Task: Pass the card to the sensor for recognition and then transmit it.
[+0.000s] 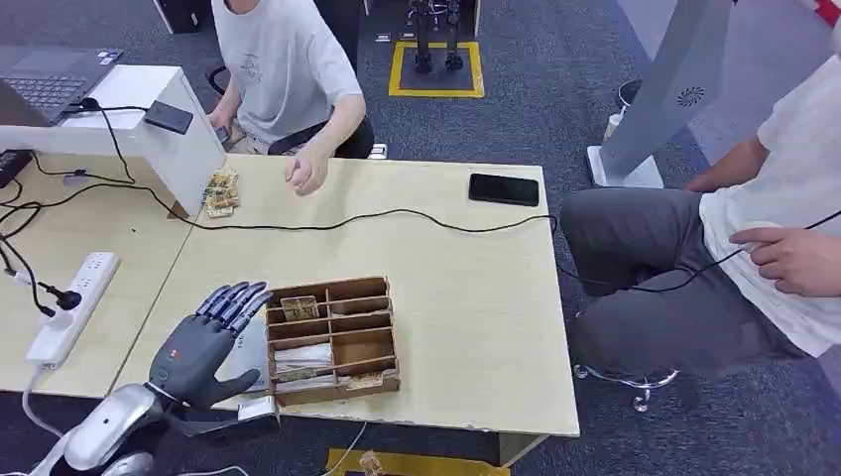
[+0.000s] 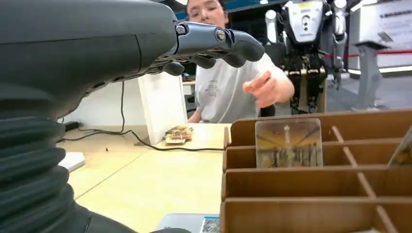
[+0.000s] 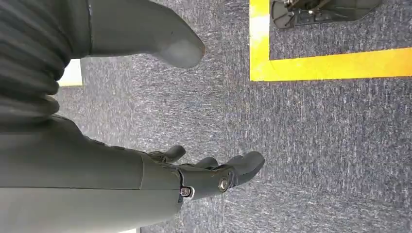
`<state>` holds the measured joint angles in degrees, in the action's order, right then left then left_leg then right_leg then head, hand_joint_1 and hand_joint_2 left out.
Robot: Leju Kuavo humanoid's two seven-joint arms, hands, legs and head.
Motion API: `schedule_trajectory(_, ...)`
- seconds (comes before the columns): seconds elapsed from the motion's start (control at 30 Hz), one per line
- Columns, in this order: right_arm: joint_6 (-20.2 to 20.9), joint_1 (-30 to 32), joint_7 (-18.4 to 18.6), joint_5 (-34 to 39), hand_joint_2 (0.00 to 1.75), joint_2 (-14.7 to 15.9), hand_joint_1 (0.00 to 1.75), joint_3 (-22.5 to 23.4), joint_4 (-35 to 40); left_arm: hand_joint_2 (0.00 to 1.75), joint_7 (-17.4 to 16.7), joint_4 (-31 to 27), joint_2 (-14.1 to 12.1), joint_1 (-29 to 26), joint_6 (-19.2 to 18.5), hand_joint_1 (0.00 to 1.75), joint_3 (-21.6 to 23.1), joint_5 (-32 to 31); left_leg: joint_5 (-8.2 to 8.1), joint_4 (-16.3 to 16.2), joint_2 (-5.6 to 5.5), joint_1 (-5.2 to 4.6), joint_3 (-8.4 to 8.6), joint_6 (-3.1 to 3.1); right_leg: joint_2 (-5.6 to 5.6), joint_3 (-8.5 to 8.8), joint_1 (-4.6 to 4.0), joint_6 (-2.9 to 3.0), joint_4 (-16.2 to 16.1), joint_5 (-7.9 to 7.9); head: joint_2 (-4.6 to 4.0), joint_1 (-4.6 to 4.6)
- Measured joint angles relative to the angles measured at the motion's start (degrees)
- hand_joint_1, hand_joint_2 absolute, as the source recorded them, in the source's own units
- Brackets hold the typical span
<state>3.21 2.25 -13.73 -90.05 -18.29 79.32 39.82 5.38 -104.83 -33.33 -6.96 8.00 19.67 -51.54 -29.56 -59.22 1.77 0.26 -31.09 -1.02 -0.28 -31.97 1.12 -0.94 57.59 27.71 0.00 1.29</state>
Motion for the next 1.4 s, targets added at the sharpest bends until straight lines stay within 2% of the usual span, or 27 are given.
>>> schedule_trajectory(0.1, -0.07, 0.01, -0.04, 0.0, 1.75, 0.0, 0.0, 0.44, 0.0, 1.75, 0.87, -1.0, -1.92, -0.86, -0.94, 0.0, 0.0, -0.15, 0.0, 0.0, 0.0, 0.02, 0.0, 0.0, 0.0, 0.0, 0.0, 0.0, 0.0, 0.01, 0.0, 0.02)
schedule_trajectory(0.3, -0.74, 0.02, -0.15, 0.02, 1.75, -0.04, 0.0, 1.18, -0.02, 1.75, 0.87, -4.04, -7.53, -3.2, -2.47, 0.0, -0.02, -0.48, 0.0, 0.0, 0.0, 0.06, -0.01, 0.0, 0.0, -0.01, 0.0, 0.0, 0.0, 0.01, 0.0, 0.02)
schedule_trajectory(0.43, -0.81, 0.01, -0.15, 0.02, 1.75, -0.11, 0.0, 1.64, -0.09, 1.75, 0.81, -5.75, -10.16, -4.4, -2.58, 0.0, -0.26, -0.42, 0.0, 0.0, 0.0, 0.12, -0.01, 0.0, -0.01, 0.0, 0.0, 0.0, 0.0, 0.01, 0.0, 0.0)
schedule_trajectory(0.57, -0.74, 0.02, -0.17, 0.02, 1.75, -0.13, 0.0, 1.92, -0.09, 1.75, 0.87, -7.04, -11.73, -5.1, -2.69, 0.0, -0.98, -0.24, 0.0, 0.0, -0.01, 0.12, -0.01, 0.0, -0.01, 0.0, 0.0, 0.0, 0.0, 0.01, 0.0, 0.02)
schedule_trajectory(0.8, -0.55, 0.01, -0.31, 0.0, 1.75, -0.17, 0.0, 2.27, -0.09, 1.75, 1.38, -8.46, -12.15, -5.21, -3.98, 0.0, -1.03, -0.65, 0.0, 0.0, -0.01, 0.12, 0.0, 0.0, -0.01, 0.0, 0.0, 0.0, 0.0, 0.01, 0.0, 0.02)
schedule_trajectory(1.1, -0.92, -0.14, -0.37, 0.0, 1.75, -0.22, 0.0, 2.97, -0.2, 1.75, -1.88, -8.63, -12.02, -4.82, -4.57, 0.0, 0.37, -4.44, 0.0, 0.0, 0.0, 0.12, 0.0, 0.0, 0.0, 0.0, 0.0, 0.0, 0.0, 0.01, 0.0, 0.02)
schedule_trajectory(1.4, -1.92, -0.29, -0.35, 0.0, 1.75, -0.24, 0.0, 3.15, -1.2, 1.75, -5.47, -7.25, -10.12, -3.77, -4.37, 0.0, 4.11, -9.29, 0.0, 0.0, 0.0, 0.11, -0.01, 0.0, 0.0, -0.01, 0.0, 0.0, -0.01, 0.01, 0.0, 0.0)
